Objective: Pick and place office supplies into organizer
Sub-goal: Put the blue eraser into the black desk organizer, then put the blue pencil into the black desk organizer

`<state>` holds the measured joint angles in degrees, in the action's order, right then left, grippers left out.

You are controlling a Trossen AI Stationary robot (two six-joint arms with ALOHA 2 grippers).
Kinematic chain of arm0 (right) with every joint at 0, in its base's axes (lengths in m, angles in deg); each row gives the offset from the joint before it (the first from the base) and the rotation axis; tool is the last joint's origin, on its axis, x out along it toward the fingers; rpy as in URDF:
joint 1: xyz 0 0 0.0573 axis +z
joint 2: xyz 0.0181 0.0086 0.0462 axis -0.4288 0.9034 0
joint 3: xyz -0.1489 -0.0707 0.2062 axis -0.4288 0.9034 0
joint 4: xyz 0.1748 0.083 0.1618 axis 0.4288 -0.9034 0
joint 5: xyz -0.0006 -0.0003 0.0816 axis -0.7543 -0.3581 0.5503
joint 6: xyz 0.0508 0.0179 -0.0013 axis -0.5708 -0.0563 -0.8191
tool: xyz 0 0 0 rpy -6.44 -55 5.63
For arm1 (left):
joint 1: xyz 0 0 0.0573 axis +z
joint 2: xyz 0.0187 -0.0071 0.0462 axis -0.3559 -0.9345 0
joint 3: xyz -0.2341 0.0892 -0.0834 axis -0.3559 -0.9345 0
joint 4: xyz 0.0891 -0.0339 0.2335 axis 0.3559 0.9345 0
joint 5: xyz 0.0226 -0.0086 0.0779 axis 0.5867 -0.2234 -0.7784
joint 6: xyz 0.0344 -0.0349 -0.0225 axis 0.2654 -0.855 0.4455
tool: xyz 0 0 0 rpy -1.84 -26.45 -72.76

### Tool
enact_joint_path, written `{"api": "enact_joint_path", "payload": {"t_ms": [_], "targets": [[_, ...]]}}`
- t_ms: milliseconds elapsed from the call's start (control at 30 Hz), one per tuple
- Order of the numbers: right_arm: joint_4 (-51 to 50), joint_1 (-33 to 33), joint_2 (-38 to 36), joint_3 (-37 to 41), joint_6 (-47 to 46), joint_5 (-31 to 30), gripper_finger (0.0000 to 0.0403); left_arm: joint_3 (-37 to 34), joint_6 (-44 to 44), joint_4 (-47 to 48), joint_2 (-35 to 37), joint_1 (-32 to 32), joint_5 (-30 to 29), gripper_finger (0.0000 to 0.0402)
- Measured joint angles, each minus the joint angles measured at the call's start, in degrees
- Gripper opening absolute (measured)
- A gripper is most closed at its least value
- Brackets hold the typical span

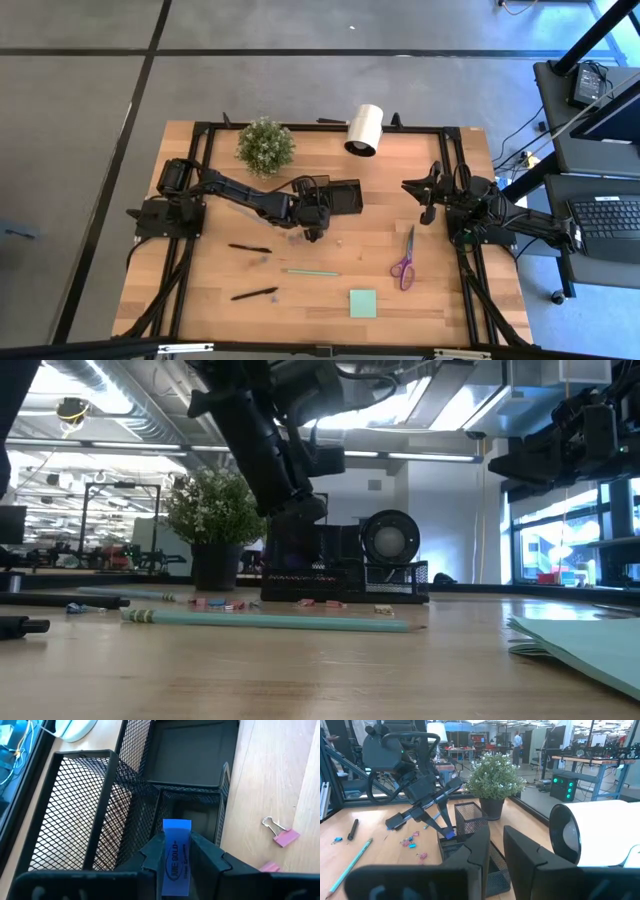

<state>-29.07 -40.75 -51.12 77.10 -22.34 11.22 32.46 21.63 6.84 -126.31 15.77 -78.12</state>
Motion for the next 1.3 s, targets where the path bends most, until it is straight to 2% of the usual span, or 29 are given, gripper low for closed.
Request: {"api": "enact_joint_path", "payload": {"t_ms": [533,900,1167,1300], "targets": [[0.0,0.0,0.0,0.0,0.0,0.0,0.0060,0.0,0.1,0.0,0.0,0.0,0.5,0.0071],[0.0,0.0,0.0,0.0,0.0,0.0,0.0060,0.0,0.1,0.0,0.0,0.0,1.3,0.0113],[0.0,0.0,0.0,0.0,0.0,0.0,0.0060,0.0,0.1,0.3,0.3,-0.3,1.4,0.0112],[0.0,0.0,0.0,0.0,0.0,0.0,0.0060,1.5,0.1,4.0,1.9,-1.7,3.4,0.0113]]}}
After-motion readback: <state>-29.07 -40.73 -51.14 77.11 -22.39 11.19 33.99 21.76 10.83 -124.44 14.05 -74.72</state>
